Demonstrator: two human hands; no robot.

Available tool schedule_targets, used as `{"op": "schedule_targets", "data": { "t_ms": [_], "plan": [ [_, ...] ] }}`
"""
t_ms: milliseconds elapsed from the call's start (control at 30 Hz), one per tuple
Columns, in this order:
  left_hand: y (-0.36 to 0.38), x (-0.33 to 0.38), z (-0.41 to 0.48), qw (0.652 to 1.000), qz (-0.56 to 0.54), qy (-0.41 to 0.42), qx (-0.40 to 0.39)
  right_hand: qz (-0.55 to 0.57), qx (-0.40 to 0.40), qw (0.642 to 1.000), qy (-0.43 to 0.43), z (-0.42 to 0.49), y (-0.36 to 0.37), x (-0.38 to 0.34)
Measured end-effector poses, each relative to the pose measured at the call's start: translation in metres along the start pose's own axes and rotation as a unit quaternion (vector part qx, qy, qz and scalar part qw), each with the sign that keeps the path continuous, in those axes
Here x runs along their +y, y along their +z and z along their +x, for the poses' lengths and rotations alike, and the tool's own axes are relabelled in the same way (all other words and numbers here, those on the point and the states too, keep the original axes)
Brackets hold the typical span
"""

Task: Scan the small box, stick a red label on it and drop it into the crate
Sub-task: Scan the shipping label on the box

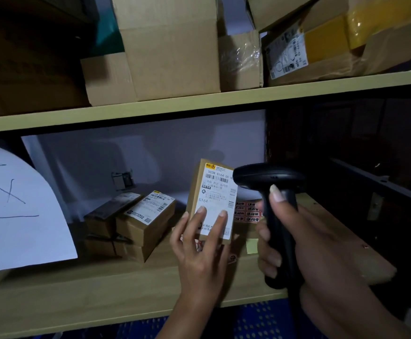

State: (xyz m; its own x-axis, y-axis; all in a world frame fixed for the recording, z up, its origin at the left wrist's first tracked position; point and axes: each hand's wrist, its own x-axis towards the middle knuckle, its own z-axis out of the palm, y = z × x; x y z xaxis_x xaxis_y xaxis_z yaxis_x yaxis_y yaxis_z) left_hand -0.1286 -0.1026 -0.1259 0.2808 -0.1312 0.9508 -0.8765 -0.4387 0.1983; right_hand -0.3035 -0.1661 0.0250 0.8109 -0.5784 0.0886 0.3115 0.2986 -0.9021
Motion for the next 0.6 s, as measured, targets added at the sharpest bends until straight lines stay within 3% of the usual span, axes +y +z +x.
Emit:
{"op": "schedule_targets", "data": {
  "t_ms": [600],
  "plan": [
    [-0.0038, -0.0008, 0.0027, 0.999, 0.014, 0.002, 0.029, -0.082, -0.032, 0.996, -0.018, -0.0058, 0.0112, 0.0015]
  ]
}}
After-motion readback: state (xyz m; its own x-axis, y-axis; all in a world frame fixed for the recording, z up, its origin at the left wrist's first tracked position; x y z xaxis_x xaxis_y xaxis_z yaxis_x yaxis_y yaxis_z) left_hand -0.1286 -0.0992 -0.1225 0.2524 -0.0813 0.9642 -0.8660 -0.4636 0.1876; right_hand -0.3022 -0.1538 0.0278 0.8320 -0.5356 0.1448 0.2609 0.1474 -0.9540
